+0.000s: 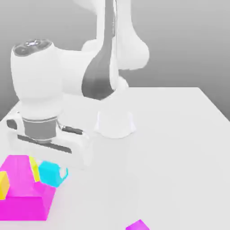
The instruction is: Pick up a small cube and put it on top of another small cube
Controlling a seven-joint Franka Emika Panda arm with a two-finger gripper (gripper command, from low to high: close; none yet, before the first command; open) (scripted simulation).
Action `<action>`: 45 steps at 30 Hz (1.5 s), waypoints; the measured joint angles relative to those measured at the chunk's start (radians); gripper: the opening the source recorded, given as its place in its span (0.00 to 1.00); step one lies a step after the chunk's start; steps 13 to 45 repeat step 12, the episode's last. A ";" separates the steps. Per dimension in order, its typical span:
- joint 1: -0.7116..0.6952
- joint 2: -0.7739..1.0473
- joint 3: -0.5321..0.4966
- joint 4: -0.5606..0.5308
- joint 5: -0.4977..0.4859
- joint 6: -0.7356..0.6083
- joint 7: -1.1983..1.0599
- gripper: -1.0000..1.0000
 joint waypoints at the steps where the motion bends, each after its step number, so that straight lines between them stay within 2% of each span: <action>1: -0.026 0.006 -0.018 0.036 0.003 -0.031 0.036 0.00; 3: -0.073 0.020 -0.051 0.105 0.010 -0.085 0.102 0.00; 6: -0.088 0.100 -0.053 0.109 0.045 -0.014 0.108 0.00; 7: -0.090 0.125 -0.051 0.104 0.056 0.016 0.102 1.00; 45: -0.090 0.125 -0.051 0.104 0.056 0.016 0.102 1.00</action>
